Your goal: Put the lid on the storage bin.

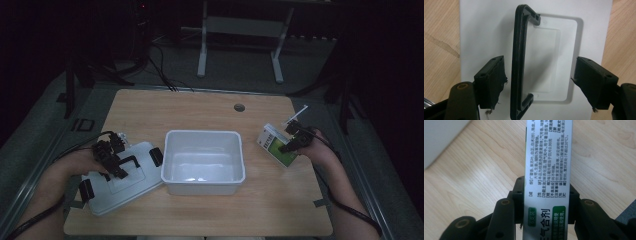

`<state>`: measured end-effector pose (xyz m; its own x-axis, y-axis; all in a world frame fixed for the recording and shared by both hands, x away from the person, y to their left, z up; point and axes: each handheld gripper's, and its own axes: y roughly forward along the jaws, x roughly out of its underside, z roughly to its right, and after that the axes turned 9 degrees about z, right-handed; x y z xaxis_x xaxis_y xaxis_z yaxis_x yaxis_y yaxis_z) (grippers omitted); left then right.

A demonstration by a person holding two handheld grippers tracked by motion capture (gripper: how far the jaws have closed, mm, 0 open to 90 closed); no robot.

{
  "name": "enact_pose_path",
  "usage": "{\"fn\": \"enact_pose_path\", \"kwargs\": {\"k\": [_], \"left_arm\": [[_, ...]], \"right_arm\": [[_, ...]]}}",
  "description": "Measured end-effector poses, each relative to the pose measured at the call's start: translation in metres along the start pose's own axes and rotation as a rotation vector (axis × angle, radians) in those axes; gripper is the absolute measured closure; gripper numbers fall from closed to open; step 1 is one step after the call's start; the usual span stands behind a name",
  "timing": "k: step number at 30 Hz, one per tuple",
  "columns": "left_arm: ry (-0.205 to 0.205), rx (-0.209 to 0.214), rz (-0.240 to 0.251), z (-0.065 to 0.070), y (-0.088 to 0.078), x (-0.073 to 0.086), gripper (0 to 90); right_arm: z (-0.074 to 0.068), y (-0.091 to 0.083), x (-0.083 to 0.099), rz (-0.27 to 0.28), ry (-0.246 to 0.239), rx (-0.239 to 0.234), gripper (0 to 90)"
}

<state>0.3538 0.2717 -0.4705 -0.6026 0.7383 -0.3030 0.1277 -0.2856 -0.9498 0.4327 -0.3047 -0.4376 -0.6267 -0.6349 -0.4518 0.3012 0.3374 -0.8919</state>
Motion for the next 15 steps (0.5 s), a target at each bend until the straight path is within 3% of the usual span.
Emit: {"fn": "enact_pose_path", "kwargs": {"k": [7,15], "left_arm": [[-0.020,0.012,-0.016,0.001,0.001,-0.003,25.4],[-0.010,-0.001,-0.014,0.001,0.000,-0.005,25.4]], "right_arm": [[-0.011,-0.024,-0.007,0.022,-0.057,0.016,64.3],[-0.030,-0.056,-0.023,0.086,-0.119,-0.029,64.3]]}}
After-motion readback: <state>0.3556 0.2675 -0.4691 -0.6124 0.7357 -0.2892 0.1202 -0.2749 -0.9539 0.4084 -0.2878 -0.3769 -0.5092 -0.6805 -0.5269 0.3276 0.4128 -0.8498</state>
